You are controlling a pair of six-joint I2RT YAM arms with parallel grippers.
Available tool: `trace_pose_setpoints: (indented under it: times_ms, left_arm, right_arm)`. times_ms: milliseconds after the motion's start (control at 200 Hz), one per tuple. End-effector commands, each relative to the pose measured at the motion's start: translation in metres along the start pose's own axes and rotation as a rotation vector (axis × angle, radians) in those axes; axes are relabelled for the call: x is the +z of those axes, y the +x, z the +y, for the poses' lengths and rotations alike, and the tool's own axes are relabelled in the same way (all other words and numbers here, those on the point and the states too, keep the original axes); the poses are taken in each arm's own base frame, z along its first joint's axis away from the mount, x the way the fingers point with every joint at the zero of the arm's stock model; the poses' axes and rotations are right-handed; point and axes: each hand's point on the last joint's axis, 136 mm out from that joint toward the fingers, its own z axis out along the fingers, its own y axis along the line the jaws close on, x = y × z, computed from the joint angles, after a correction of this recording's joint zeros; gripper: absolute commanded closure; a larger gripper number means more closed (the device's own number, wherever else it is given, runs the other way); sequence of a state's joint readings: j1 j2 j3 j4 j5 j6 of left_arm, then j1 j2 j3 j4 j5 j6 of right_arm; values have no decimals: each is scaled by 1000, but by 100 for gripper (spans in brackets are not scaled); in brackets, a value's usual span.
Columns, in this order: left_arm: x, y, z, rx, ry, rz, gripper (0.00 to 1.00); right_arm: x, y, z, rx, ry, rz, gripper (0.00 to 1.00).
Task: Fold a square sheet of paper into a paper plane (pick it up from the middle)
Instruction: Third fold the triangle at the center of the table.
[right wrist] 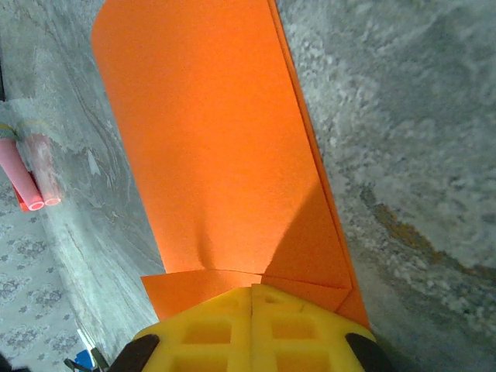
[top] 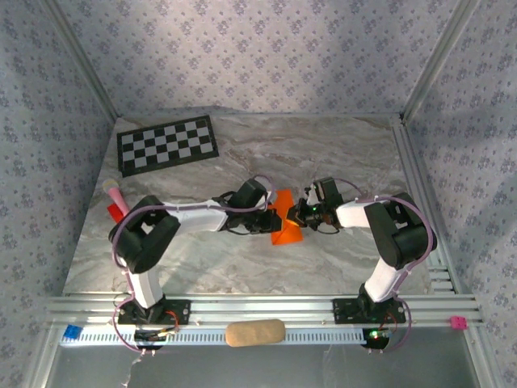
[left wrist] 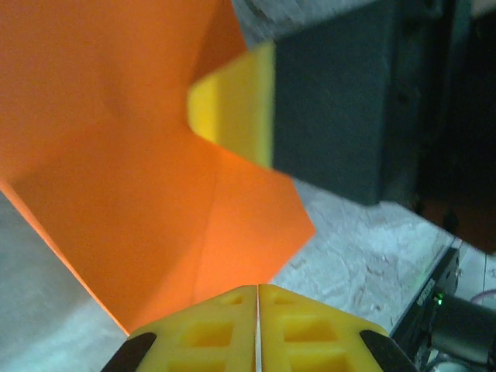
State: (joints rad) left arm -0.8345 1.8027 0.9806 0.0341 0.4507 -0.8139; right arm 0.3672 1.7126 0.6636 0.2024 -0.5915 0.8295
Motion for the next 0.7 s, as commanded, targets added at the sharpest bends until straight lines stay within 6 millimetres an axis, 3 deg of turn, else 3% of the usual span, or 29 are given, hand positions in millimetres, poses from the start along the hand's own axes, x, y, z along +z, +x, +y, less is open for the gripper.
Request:
trace_pose_setpoints:
  times_ms: [0, 150, 505, 700]
  left_arm:
    - [10, 0, -2, -22, 21, 41, 89]
    - [19, 16, -7, 12, 26, 108, 89]
    - [27, 57, 23, -33, -62, 190, 90]
    - [30, 72, 22, -59, -35, 199, 89]
  right_arm:
    - [1, 17, -48, 60, 174, 21, 98]
    - [1, 17, -47, 58, 173, 19, 98]
    - [1, 18, -49, 61, 178, 21, 98]
    - [-1, 18, -49, 60, 181, 19, 98]
